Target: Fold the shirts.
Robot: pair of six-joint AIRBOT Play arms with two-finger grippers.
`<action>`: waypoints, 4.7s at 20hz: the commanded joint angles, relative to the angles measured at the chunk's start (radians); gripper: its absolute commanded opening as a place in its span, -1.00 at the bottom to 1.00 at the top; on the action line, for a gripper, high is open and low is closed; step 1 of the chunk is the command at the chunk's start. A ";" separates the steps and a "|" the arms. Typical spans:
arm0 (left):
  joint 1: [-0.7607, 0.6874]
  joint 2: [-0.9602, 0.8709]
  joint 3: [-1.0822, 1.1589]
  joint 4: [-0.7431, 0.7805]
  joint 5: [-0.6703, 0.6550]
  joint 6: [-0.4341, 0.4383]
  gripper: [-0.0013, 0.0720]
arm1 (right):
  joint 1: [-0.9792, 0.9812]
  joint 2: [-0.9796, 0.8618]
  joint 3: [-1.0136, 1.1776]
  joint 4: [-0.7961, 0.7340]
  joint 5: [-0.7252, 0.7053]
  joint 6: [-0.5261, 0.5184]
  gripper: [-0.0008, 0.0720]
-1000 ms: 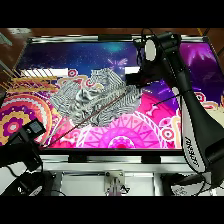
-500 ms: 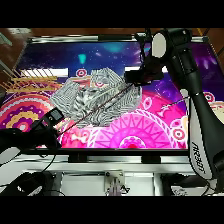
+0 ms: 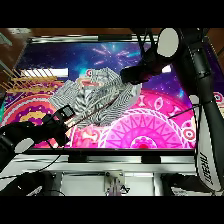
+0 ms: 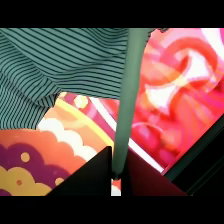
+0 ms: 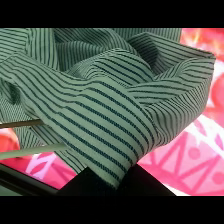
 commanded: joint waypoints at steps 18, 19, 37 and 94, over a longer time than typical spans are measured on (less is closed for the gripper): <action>0.002 -0.080 0.000 -0.249 0.235 -0.121 -0.81 | 0.334 0.029 0.000 -0.180 0.075 0.184 0.37; 0.002 -0.074 0.000 -0.247 0.231 -0.120 -0.81 | 0.333 0.032 0.000 -0.230 0.080 0.174 0.63; 0.002 -0.071 0.026 -0.225 0.177 -0.040 -0.81 | -0.308 -0.020 0.000 0.240 -0.139 -1.410 0.81; -0.018 -0.320 0.014 -0.825 1.020 -0.141 0.90 | -0.214 0.105 0.000 0.184 -0.038 -1.239 -0.78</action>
